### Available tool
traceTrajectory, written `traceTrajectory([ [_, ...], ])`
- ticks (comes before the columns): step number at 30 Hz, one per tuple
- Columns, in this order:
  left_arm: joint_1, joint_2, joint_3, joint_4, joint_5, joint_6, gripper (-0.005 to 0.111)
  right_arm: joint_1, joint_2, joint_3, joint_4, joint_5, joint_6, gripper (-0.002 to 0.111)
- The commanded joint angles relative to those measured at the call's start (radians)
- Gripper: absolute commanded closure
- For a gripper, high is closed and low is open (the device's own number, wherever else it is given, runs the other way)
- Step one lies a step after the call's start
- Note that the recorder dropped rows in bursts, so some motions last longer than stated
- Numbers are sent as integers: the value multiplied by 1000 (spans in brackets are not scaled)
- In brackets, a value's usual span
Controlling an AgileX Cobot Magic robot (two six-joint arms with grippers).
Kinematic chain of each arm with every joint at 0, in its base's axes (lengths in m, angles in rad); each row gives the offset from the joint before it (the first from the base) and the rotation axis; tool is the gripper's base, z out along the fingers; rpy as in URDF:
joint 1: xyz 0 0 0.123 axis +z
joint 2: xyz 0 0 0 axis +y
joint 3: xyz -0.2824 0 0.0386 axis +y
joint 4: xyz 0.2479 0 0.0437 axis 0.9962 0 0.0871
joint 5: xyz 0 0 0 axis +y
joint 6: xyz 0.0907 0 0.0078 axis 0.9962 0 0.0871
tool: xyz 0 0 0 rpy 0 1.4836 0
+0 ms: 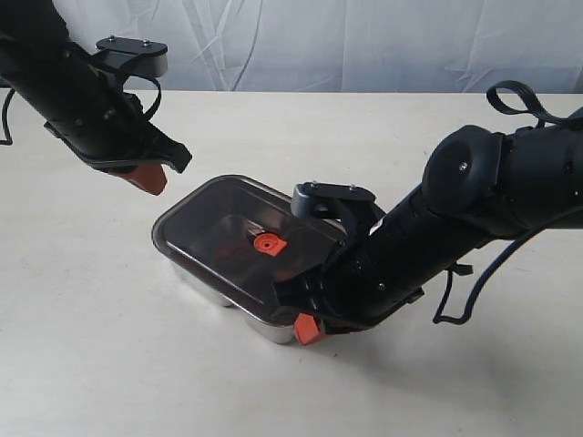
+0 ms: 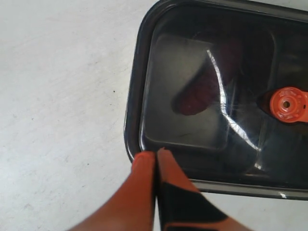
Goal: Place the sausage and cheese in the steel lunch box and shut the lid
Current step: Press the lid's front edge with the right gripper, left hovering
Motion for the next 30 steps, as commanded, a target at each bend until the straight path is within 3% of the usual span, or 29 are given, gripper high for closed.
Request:
traceTrajectory([
  [1,0,-9,-4,0,5,2,107,1,0,-3,5,-34,-2,109],
  [12,0,-9,-4,15,29,2,107,1,-31,-3,-55,71,14,109],
  [21,0,22,0,188,-6,-139,107,1,-182,-3,-449,99,382,109],
  [30,10,144,0,197,-75,-161,107,1,-211,-3,-446,98,398,109],
])
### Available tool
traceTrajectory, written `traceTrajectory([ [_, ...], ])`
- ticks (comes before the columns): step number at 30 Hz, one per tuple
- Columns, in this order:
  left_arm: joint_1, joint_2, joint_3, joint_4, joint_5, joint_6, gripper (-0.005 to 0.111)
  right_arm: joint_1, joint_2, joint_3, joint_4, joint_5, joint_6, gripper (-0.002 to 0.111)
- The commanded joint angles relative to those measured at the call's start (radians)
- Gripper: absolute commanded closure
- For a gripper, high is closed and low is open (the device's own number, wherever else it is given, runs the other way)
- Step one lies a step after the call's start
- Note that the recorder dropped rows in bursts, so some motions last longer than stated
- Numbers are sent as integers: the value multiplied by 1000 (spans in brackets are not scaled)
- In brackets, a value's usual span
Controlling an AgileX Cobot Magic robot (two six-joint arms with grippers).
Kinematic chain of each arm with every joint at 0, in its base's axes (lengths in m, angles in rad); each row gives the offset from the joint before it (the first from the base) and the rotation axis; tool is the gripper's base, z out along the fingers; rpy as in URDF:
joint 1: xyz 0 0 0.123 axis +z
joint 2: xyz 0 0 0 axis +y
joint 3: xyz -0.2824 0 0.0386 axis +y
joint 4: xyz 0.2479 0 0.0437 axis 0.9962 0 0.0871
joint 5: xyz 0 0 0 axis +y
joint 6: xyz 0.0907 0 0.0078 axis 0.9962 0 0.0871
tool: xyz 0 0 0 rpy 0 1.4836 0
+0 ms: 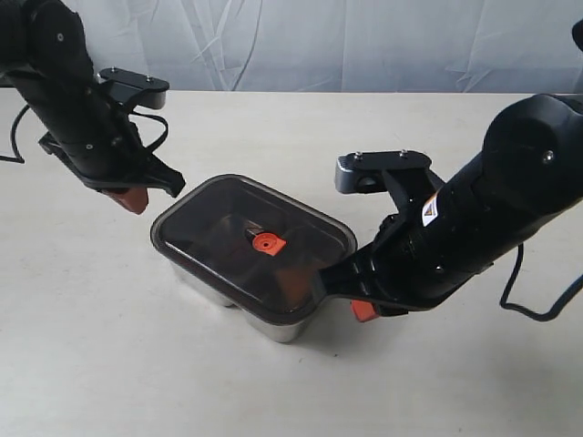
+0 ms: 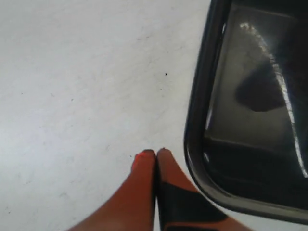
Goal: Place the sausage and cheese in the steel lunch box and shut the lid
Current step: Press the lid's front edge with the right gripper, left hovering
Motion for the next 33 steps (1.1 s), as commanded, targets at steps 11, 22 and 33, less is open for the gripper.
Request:
traceTrajectory([
  [11,11,55,0,-26,-50,-28,107,1,-11,-3,-2,-2,7,109],
  [22,11,55,0,-77,-33,-1,107,1,-11,-3,-6,-16,8,109],
  [33,9,55,0,-95,-12,8,107,1,-11,-3,-6,-23,8,109],
])
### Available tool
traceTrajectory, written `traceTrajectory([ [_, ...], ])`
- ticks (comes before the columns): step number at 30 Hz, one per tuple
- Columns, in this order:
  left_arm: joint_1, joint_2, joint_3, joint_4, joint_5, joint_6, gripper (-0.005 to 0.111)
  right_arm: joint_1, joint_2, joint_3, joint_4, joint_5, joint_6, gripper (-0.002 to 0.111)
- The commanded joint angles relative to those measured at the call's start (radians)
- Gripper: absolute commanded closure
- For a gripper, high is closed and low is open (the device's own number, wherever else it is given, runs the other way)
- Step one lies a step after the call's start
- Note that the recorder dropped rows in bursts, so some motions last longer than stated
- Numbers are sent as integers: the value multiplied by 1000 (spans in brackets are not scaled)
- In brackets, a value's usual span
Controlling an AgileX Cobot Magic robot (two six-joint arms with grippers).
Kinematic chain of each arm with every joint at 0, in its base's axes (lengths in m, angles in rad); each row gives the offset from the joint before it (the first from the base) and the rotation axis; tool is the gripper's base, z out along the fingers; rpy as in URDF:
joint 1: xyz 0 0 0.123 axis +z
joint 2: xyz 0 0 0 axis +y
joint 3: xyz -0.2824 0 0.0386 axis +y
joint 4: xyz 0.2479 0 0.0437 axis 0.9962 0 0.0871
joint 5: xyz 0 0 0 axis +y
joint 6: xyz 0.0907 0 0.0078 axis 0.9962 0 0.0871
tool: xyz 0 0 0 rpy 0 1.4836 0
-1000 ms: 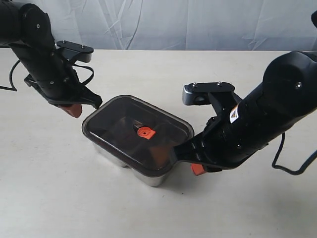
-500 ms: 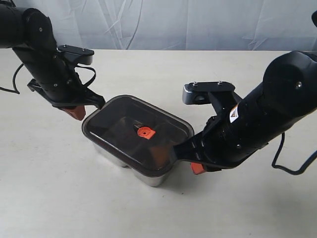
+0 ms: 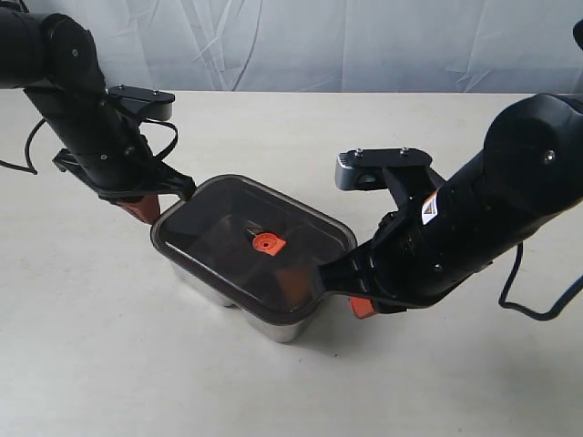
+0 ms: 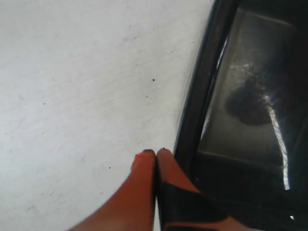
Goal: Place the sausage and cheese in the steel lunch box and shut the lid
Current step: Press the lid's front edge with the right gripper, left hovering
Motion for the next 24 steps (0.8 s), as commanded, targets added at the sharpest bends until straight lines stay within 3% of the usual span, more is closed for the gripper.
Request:
traceTrajectory([
  [1,-1,1,0,-14,16,9,107,1,-8,-3,-6,-12,-1,109],
  [9,-1,1,0,-89,22,80,107,1,-8,-3,-6,-17,-1,109],
  [24,1,-52,-18,32,3,19,107,1,31,-3,-37,-32,21,109],
])
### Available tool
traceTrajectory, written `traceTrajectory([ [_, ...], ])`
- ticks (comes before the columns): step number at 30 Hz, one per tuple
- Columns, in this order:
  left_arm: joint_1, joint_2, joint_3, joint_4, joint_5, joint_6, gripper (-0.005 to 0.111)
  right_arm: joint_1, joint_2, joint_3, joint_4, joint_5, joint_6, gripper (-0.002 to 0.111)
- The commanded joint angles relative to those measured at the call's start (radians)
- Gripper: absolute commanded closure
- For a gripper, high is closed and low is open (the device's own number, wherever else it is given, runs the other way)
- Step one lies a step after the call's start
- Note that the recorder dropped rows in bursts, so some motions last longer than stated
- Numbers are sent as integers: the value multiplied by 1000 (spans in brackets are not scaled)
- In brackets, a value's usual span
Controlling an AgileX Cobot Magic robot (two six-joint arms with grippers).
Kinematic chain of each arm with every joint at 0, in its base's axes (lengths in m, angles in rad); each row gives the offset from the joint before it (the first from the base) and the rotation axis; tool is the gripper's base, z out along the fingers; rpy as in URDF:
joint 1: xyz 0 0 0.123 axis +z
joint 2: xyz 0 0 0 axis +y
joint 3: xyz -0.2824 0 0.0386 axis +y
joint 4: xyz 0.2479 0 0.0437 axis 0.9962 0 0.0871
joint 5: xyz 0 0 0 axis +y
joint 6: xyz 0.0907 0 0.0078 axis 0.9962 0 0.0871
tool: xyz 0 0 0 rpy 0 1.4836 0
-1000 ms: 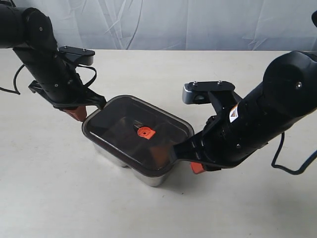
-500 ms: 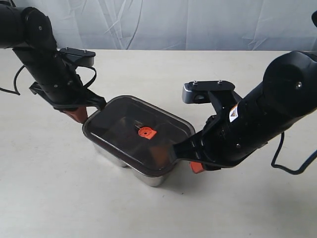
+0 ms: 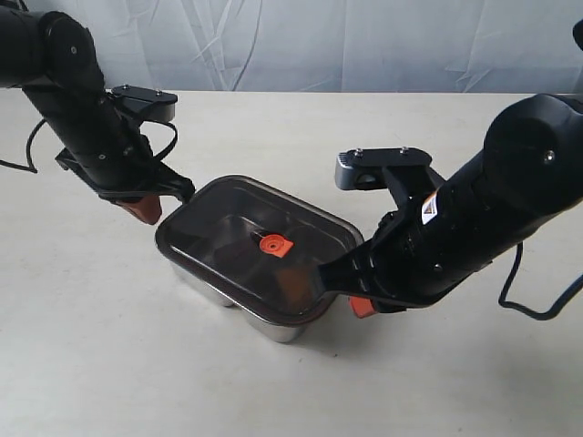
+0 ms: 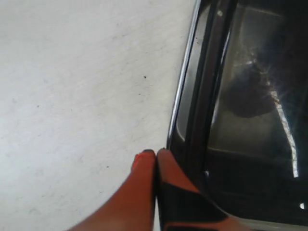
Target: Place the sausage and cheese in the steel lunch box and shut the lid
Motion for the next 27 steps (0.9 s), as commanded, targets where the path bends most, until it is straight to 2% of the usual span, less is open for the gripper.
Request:
traceTrajectory([
  [1,-1,-55,-20,66,-10,-47,107,1,46,-3,-34,-29,24,109],
  [5,-1,-90,-23,113,-10,-82,107,1,99,-3,-34,-55,26,109],
  [27,-1,-94,-23,117,-18,-82,107,1,192,-5,1,-215,42,109],
])
